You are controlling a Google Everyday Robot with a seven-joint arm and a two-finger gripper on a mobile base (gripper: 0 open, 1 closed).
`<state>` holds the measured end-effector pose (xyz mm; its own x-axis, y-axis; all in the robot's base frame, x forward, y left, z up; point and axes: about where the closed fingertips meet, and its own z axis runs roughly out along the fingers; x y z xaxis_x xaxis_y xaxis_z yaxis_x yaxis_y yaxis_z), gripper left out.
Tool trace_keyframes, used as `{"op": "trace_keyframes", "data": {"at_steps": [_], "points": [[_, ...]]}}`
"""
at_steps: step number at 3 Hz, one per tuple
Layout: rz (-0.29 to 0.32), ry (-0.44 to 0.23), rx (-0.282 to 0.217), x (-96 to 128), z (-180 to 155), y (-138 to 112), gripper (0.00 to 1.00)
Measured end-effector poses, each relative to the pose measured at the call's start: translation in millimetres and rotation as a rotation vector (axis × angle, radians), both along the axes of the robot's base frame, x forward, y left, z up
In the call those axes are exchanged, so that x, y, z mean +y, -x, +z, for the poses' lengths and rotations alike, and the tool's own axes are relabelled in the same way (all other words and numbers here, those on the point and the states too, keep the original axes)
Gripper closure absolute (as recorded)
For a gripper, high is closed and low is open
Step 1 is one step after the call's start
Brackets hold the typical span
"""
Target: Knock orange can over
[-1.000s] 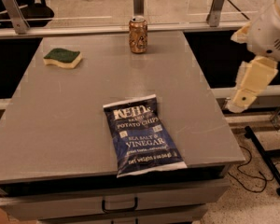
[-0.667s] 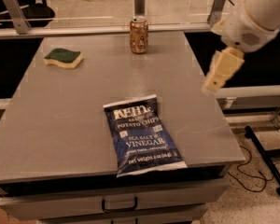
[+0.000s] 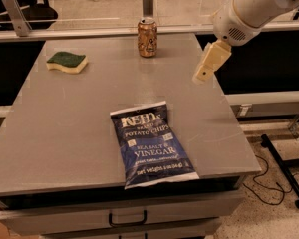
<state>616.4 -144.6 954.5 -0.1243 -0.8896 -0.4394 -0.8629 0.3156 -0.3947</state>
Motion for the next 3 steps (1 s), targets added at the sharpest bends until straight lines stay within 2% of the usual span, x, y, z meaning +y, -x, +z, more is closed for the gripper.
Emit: {"op": "trace_keyframes", "data": {"at_steps": [1, 2, 3], "points": [[-0.042, -0.045, -0.015, -1.4, -5.6, -11.5, 0.00], [-0.101, -0.167, -0.049, -5.6, -17.5, -47.6, 0.00], [-0.142, -0.318, -0.076, 3.1, -36.0, -99.8, 0.00]]}}
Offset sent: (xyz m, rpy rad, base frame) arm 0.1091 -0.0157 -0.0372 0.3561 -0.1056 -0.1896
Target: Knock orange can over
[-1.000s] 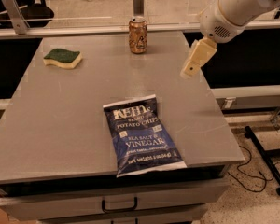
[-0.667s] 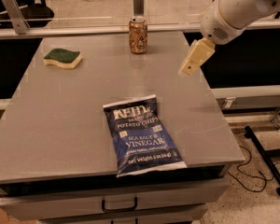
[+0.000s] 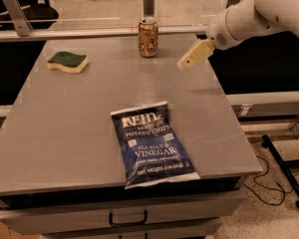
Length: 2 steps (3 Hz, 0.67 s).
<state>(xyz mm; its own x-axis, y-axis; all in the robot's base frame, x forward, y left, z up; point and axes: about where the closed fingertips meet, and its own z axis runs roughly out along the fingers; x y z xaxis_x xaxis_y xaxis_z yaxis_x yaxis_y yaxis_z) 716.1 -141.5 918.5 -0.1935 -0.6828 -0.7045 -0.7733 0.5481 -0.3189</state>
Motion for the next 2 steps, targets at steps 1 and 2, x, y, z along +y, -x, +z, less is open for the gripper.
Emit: {"op": "trace_keyframes", "data": {"at_steps": [1, 2], "points": [[0.012, -0.110, -0.015, 22.4, -12.9, -43.8, 0.00], [0.021, -0.217, -0.031, 47.8, -17.6, -82.2, 0.00]]}}
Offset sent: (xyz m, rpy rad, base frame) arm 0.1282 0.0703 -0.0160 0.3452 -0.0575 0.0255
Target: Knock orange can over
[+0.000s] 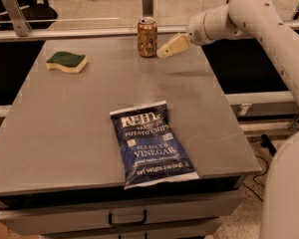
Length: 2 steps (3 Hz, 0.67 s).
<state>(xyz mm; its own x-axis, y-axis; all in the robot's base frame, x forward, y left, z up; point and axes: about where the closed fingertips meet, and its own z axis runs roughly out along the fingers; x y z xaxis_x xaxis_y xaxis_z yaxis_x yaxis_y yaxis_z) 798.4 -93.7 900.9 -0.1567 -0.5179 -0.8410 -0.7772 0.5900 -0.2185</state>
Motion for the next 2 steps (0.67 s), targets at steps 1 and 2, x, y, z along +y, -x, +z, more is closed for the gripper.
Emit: {"op": "trace_keyframes", "data": {"at_steps": [1, 2], "points": [[0.027, -0.078, -0.006, 28.0, 0.5, -22.6, 0.00], [0.064, -0.135, 0.006, 58.6, 0.0, -33.4, 0.00]]}}
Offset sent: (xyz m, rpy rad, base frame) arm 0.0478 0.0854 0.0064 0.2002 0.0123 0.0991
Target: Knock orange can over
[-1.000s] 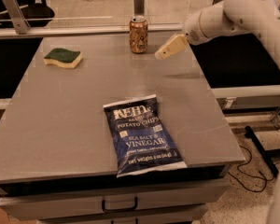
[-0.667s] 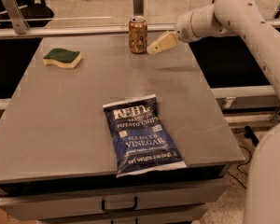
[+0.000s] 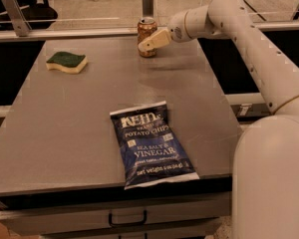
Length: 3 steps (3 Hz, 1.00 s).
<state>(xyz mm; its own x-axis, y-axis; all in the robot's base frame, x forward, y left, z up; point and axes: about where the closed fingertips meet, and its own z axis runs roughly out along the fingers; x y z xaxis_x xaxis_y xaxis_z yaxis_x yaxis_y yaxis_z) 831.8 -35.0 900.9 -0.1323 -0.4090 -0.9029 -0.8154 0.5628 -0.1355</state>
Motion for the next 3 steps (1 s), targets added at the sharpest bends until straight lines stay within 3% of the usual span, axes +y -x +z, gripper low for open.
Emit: {"op": "trace_keyframes", "data": {"at_steps": [2, 3], "points": [[0.042, -0.065, 0.042, 33.6, -1.9, -5.9, 0.41], [0.042, -0.089, 0.016, 32.0, 11.9, -4.0, 0.64]]}}
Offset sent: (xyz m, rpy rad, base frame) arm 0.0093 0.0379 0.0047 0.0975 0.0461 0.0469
